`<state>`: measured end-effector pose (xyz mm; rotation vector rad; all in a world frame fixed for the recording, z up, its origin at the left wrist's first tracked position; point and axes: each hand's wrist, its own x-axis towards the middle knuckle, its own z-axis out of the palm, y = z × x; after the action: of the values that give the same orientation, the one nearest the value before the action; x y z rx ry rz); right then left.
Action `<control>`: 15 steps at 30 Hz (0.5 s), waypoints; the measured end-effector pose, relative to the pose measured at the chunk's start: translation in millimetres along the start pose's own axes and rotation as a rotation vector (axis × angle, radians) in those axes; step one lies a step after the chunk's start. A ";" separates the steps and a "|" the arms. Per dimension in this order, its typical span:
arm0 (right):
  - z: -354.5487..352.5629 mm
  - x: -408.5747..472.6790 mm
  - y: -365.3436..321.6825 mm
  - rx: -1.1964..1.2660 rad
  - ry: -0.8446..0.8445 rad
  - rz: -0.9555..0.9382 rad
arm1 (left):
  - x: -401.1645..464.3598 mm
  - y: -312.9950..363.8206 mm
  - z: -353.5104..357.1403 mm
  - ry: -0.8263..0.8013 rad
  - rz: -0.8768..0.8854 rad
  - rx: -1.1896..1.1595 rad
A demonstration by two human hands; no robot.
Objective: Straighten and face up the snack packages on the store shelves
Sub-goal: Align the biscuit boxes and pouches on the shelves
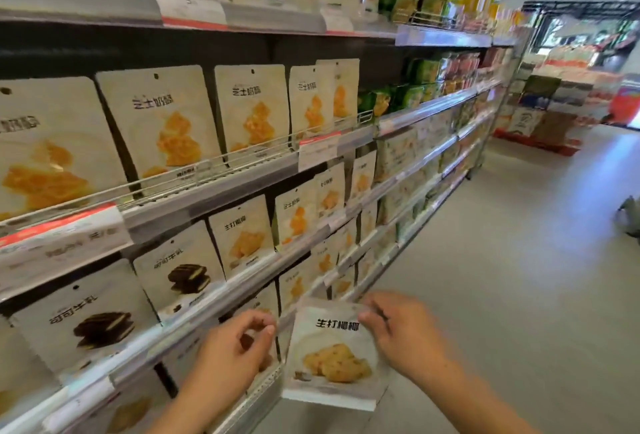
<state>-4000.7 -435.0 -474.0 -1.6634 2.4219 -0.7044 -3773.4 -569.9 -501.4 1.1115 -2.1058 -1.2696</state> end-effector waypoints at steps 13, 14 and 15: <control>-40.7 95.1 136.5 -0.070 -0.069 0.129 | 159.7 20.6 105.4 -0.041 -0.039 -0.001; -41.4 108.7 146.5 -0.071 -0.067 0.126 | 180.9 20.5 113.4 -0.022 -0.032 -0.018; -42.3 122.9 156.1 -0.071 -0.060 0.121 | 203.9 20.9 121.7 -0.001 -0.027 -0.039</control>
<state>-4196.3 -488.6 -485.4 -1.5224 2.5075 -0.5491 -3986.0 -666.8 -548.7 1.1260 -2.0651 -1.3182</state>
